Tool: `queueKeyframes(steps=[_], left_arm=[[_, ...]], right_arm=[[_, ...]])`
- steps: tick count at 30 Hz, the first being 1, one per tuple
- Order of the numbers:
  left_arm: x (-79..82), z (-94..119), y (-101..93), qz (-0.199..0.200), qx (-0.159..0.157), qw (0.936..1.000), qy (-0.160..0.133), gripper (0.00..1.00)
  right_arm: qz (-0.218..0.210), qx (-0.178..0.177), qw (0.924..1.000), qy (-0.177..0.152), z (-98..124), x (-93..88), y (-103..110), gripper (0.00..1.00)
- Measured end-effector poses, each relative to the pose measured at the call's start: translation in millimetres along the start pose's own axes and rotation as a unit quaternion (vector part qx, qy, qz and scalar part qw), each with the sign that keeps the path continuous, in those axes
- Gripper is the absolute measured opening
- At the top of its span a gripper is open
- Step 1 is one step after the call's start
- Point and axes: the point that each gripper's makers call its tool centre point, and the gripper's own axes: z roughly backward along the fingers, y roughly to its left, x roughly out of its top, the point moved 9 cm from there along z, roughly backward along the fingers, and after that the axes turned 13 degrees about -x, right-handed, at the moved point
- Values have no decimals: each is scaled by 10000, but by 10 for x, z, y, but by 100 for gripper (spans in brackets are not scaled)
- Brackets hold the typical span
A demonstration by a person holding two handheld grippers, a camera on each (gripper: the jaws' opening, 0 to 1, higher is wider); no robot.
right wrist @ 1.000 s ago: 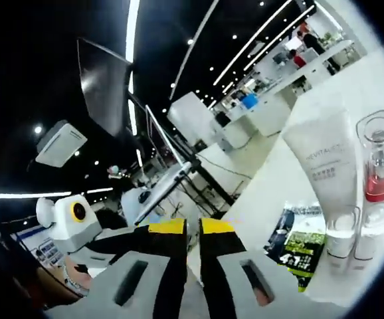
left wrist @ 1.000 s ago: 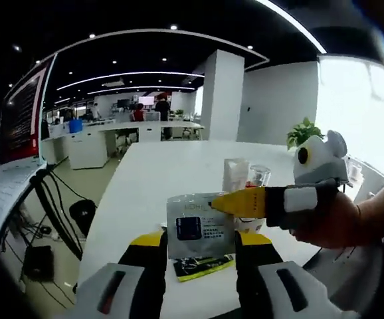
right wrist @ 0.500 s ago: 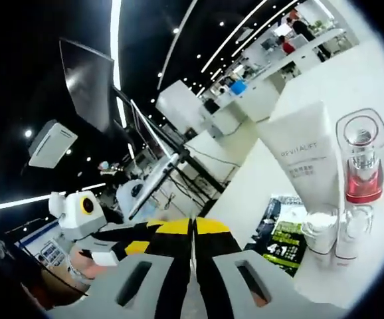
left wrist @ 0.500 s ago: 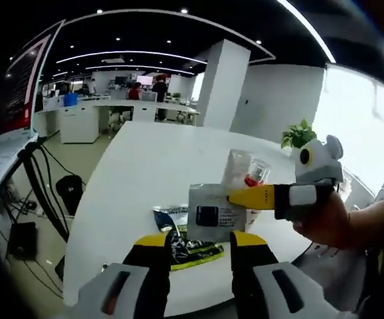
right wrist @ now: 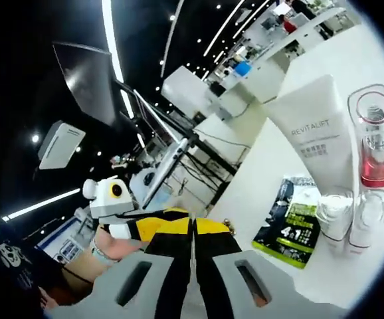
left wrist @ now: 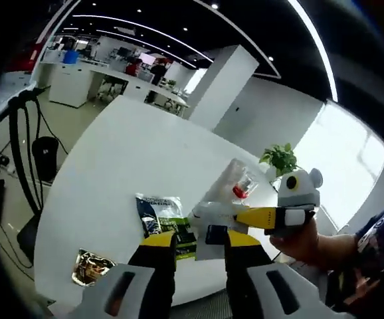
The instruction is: Arrange the skincare products in the storage area until every visible bottle or jar stands upright without overlapping.
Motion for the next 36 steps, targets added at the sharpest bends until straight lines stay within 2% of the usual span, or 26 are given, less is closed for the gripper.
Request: queueKeyframes(steps=[2,6,7,9,11,16,20,28,31,36], left_arm=[[-19,-29,-20,35,-131,9999,97,28],[-18,-40,-6,108,-111,9998,122,21],[-24,-39,-4,141,-90,9997,187,16],[-30,-41,-6,87,-29,9997,216,13],[-39,-40,-4,-50,149,9994,316,7],[-42,-36,-10,111,280,9988,374,2],[-20,1,-26,-107,471,9987,187,1],[42,92,-9,47,453,9986,-281,0],[48,84,-14,48,438,9985,-327,0],[26,57,-20,-18,508,9985,-200,0]], right_arm=[[-8,55,10000,77,-10,-12,6,0],[13,64,9999,131,-21,-32,18,0],[23,54,9999,121,-21,-34,21,0],[57,-32,9999,96,-21,-34,4,0],[47,-115,9999,76,-24,-32,-16,0],[55,-217,9997,109,-51,-59,-40,0],[196,-115,9997,-79,-79,-86,-19,1],[286,-21,9996,-79,-121,-119,-9,4],[268,12,9996,-15,-131,-142,1,4],[269,-67,9996,-31,-131,-146,-5,2]])
